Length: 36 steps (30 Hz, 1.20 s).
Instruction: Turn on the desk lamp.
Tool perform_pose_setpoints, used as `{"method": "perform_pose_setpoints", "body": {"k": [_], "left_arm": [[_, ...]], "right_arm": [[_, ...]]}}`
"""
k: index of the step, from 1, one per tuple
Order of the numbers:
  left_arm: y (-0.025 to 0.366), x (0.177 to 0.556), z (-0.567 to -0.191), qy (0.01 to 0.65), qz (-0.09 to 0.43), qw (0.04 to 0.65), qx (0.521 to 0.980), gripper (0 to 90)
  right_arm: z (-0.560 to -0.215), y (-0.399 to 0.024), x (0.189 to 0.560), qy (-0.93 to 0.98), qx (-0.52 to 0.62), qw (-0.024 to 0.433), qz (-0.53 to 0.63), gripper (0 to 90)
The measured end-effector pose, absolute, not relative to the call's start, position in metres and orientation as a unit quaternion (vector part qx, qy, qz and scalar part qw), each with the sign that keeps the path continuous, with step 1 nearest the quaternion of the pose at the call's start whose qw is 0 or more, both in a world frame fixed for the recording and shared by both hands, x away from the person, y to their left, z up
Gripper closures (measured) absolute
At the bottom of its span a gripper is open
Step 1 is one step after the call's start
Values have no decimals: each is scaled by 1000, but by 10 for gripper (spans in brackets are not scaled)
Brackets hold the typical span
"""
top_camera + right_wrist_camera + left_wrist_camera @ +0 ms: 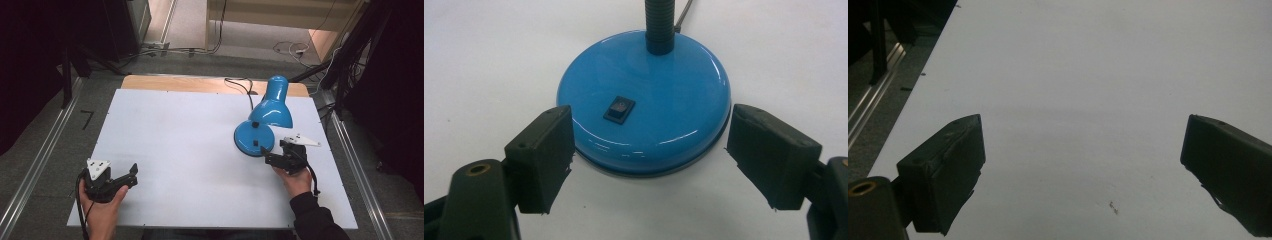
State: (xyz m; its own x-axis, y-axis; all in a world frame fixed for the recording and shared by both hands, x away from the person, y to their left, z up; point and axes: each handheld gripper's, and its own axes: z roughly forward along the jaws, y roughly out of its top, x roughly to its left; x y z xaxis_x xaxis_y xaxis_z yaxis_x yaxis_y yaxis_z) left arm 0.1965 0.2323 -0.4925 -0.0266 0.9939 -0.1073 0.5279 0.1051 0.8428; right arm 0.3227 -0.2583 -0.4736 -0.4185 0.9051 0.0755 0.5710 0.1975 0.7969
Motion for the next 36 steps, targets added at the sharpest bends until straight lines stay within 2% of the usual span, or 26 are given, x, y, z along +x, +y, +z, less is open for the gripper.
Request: {"method": "perform_pose_setpoints", "body": {"k": [19,26,28,36], "left_arm": [[233,196,-493,643,313,373,591,52],[233,196,-493,644,312,374,589,52],[233,196,-493,644,311,374,591,52],[233,196,-493,643,310,374,593,53]], "right_arm": [[-475,-246,331,746,489,223,394,230],[-477,-244,333,745,488,228,393,345],[-477,-243,334,744,486,235,393,448],[-482,-237,337,754,466,240,396,756]]}}
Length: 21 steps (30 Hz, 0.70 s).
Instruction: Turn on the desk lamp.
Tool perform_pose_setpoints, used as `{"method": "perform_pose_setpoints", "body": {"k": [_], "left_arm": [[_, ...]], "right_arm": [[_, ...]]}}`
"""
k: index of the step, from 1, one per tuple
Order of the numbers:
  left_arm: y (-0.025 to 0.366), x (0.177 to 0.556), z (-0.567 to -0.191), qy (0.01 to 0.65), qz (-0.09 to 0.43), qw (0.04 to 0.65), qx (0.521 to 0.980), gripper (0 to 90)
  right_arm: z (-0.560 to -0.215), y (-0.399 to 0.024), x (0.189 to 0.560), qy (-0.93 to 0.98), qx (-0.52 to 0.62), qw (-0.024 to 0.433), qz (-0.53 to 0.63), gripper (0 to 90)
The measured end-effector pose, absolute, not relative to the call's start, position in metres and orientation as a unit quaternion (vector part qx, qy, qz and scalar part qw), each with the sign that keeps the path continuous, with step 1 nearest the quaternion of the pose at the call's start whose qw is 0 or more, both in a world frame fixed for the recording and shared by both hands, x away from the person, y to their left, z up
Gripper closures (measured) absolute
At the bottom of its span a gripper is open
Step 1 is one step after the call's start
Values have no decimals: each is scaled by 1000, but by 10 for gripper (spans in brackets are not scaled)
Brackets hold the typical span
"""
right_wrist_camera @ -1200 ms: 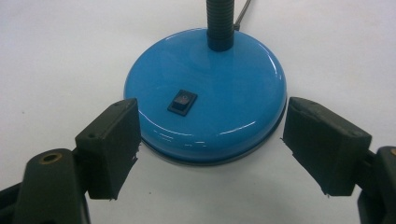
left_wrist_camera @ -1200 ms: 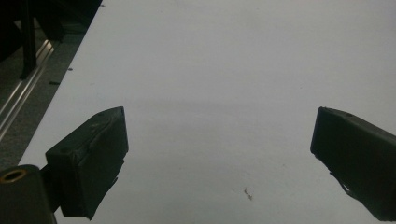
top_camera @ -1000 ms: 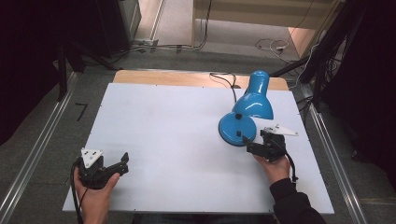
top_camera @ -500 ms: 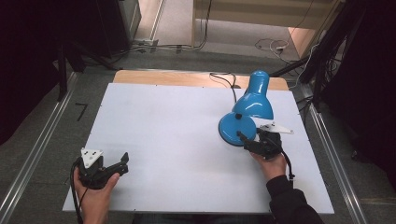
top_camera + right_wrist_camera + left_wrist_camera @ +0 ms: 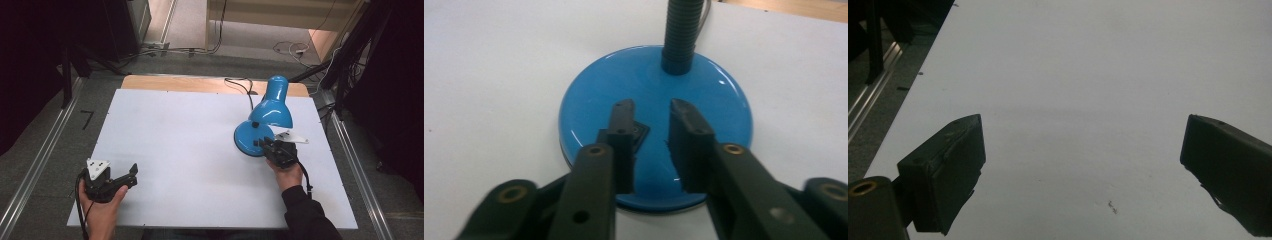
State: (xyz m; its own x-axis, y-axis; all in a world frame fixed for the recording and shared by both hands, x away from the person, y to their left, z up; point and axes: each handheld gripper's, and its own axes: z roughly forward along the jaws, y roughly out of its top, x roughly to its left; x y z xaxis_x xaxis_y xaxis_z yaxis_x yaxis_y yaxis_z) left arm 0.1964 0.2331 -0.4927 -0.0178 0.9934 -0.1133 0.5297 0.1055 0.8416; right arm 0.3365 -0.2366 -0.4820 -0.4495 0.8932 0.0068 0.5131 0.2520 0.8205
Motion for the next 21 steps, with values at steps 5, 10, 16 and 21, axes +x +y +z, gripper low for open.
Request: {"method": "perform_pose_setpoints", "body": {"k": [5,10,16,21], "left_arm": [[233,196,-493,642,310,376,592,53],[233,196,-493,642,309,377,592,54],[233,196,-493,641,309,377,592,54],[233,196,-492,642,308,377,592,53]], "right_arm": [[-486,-233,339,757,462,234,398,875],[-489,-229,341,758,463,231,398,876],[-489,-225,343,758,463,229,399,876],[-490,-224,344,758,465,231,395,875]]}}
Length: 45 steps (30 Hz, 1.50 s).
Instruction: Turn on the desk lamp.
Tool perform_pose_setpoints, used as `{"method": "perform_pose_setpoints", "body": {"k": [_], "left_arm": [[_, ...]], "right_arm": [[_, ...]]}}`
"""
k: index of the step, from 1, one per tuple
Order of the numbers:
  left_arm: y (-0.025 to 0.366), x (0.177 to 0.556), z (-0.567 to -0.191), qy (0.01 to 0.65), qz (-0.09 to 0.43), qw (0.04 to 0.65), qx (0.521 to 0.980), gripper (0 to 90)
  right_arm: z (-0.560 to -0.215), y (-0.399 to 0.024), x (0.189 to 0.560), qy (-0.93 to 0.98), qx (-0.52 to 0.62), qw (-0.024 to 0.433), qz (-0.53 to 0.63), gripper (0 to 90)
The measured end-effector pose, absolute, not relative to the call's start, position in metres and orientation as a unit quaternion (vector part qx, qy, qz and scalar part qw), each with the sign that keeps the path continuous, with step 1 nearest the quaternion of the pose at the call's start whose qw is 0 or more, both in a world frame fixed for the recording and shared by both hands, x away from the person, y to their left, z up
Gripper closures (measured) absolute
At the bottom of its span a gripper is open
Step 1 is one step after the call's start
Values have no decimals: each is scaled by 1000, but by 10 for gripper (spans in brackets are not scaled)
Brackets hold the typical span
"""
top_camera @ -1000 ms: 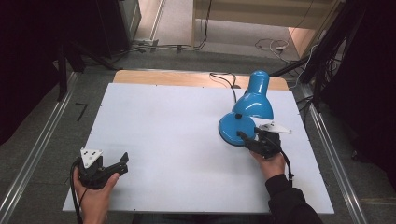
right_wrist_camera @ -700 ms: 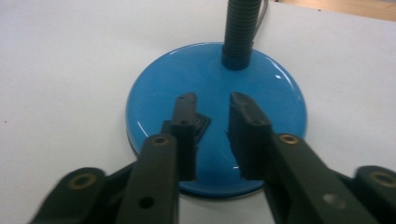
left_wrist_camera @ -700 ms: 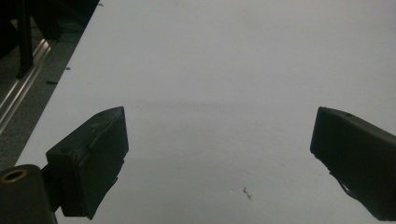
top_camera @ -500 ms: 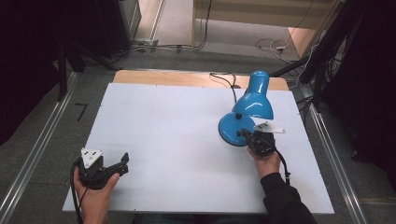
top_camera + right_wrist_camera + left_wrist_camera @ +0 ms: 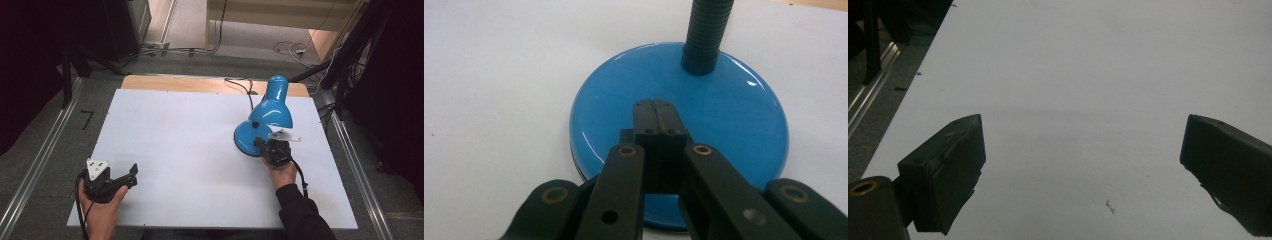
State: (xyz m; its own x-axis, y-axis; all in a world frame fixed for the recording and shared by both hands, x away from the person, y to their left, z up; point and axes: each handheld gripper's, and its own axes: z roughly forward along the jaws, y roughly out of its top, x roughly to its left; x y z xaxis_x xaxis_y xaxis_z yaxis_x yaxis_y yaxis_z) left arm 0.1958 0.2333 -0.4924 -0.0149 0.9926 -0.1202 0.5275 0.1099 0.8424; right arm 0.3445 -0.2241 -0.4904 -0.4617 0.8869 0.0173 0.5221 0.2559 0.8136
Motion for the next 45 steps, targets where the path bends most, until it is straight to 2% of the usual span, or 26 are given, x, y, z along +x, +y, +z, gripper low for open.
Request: {"method": "perform_pose_setpoints", "body": {"k": [20,45], "left_arm": [[234,196,-493,645,303,379,590,54],[234,196,-494,647,300,382,588,55]], "right_arm": [[-495,-223,347,753,477,222,395,876],[-498,-222,345,749,480,236,391,878]]}}
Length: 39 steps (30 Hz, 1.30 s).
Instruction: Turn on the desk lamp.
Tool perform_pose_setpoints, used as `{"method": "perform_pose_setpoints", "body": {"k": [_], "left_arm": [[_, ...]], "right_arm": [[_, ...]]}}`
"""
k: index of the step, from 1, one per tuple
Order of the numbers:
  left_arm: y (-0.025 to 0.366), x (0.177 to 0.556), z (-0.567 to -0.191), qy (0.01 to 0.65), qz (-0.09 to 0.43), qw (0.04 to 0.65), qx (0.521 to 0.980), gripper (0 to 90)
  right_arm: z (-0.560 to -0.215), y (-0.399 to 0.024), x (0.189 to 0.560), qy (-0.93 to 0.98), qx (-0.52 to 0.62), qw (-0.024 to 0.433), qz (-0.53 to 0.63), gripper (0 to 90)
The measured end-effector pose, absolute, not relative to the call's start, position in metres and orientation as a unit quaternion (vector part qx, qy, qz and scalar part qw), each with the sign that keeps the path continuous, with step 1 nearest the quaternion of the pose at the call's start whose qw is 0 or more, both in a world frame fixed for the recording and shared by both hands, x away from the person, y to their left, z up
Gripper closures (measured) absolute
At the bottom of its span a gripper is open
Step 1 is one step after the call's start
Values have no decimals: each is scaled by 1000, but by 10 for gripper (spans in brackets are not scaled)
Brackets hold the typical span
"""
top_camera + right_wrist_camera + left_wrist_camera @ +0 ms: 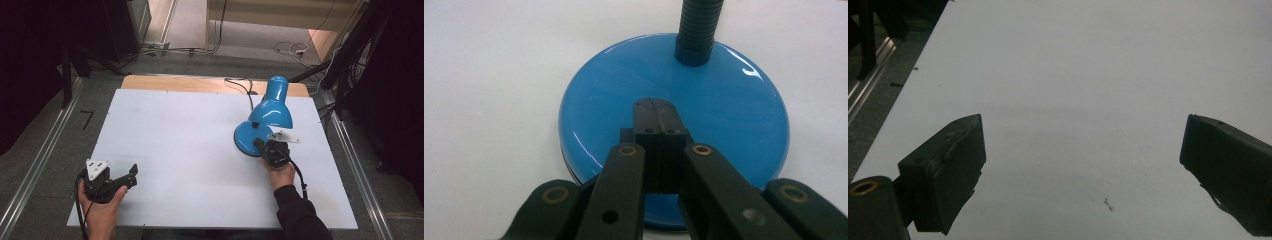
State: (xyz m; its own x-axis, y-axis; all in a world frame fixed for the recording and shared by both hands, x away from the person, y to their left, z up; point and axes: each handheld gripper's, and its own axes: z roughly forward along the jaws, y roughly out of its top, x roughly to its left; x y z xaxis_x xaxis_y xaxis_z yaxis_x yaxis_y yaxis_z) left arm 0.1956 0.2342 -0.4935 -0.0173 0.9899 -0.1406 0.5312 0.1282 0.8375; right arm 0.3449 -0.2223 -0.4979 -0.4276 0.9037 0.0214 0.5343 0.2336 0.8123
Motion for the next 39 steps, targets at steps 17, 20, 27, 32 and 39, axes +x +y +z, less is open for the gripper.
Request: {"method": "perform_pose_setpoints", "body": {"k": [17,20,27,32,39], "left_arm": [[234,195,-493,646,301,383,588,56],[235,195,-494,647,300,383,587,56],[235,195,-494,647,299,384,587,56],[235,195,-493,648,298,384,586,56],[236,196,-494,648,296,384,588,56]], "right_arm": [[-500,-215,338,756,466,249,386,879],[-500,-215,338,757,465,249,386,879],[-500,-216,338,757,464,248,387,878],[-499,-217,339,757,467,245,386,877],[-497,-219,337,761,468,236,382,876]]}}
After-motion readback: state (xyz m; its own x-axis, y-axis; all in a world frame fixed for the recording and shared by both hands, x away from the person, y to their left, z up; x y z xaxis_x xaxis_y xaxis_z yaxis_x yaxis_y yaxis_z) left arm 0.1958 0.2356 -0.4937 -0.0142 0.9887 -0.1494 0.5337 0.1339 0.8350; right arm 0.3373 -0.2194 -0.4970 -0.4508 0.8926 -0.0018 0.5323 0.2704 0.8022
